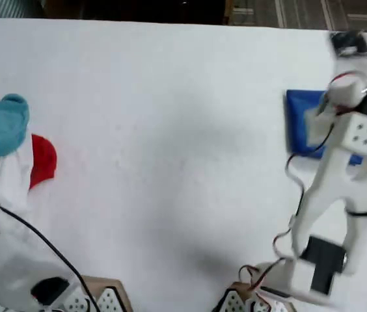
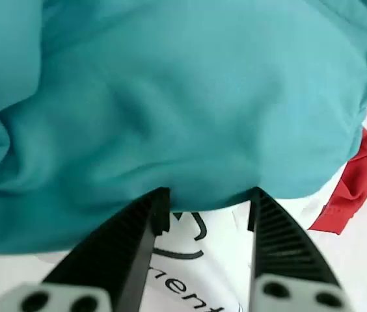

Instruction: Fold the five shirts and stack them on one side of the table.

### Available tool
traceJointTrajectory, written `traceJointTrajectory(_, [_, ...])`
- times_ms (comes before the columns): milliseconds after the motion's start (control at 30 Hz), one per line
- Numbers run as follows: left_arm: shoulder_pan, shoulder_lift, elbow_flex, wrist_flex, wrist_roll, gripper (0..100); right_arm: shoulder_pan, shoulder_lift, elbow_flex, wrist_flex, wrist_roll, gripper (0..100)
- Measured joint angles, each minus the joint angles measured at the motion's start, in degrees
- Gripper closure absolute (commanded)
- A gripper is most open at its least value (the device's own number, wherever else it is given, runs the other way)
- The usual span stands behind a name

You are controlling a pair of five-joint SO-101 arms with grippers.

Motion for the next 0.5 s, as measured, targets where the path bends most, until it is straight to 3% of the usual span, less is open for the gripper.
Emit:
traceJointTrajectory(67, [0.00,5.63,-7.21,3.78,0.09,81,-0.97,-4.13,6.51,-0.18,0.00,79.3])
traceJointTrajectory(167, [0.00,12.48,-17.32,9.23,0.09,99,-1.85,-9.14,11.96,-0.97,0.00,79.3])
traceJointTrajectory(300, [0.18,18.11,-27.16,14.51,0.09,97,-2.11,-13.01,15.30,-2.73,0.00,79.3])
traceJointTrajectory(500, [2.73,18.02,-32.26,15.30,0.18,97,-2.20,-13.80,18.99,-4.13,0.00,79.3])
